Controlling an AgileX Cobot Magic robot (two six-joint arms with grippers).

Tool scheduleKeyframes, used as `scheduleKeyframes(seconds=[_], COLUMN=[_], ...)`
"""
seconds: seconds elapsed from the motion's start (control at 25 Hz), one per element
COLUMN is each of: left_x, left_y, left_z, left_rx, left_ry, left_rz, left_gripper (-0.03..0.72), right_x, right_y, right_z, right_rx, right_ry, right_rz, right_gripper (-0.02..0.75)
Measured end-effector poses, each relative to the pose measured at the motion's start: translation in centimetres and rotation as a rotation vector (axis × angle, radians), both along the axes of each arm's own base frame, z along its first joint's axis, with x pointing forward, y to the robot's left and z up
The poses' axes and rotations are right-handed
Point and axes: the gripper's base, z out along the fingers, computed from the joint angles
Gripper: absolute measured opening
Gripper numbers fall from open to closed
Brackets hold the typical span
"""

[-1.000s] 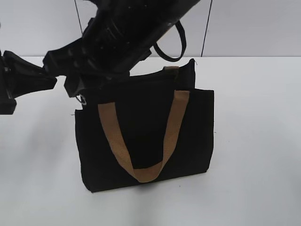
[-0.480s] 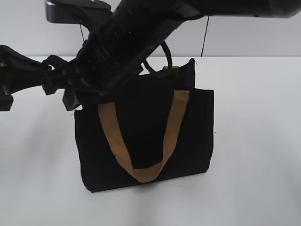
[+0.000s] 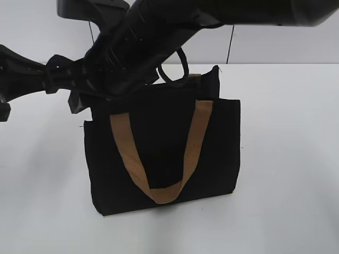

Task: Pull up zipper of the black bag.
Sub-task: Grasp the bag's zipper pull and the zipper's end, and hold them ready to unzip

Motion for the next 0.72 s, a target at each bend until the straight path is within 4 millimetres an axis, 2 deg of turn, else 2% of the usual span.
scheduleKeyframes(seconds=[0.12, 0.24, 0.36, 0.56, 0.72], left_x=[0.0, 0.0, 0.0, -0.07, -0.65], left_y=[0.0, 0.0, 0.0, -0.06, -0.13], left_z=[0.0, 0.0, 0.0, 0.05, 0.86], left_rx=[0.0, 0.0, 0.0, -0.005, -0.013], left_ry=[0.0, 0.0, 0.0, 0.001, -0.028], left_rz=[0.0, 0.0, 0.0, -0.007, -0.019], left_gripper=[0.068, 0.068, 0.067, 0.065, 0.065], right_x=[0.02, 0.03, 0.05, 0.25, 0.6], right_y=[-0.01, 0.0, 0.0, 0.09, 0.34], right_z=[0.0, 0.01, 0.02, 0.06, -0.68], right_rx=[0.001, 0.005, 0.011, 0.03, 0.038], right_ry=[0.002, 0.007, 0.017, 0.015, 0.033], right_rz=[-0.006, -0.013, -0.028, -0.054, -0.089], right_gripper=[0.262, 0.343, 0.389, 0.403, 0.403])
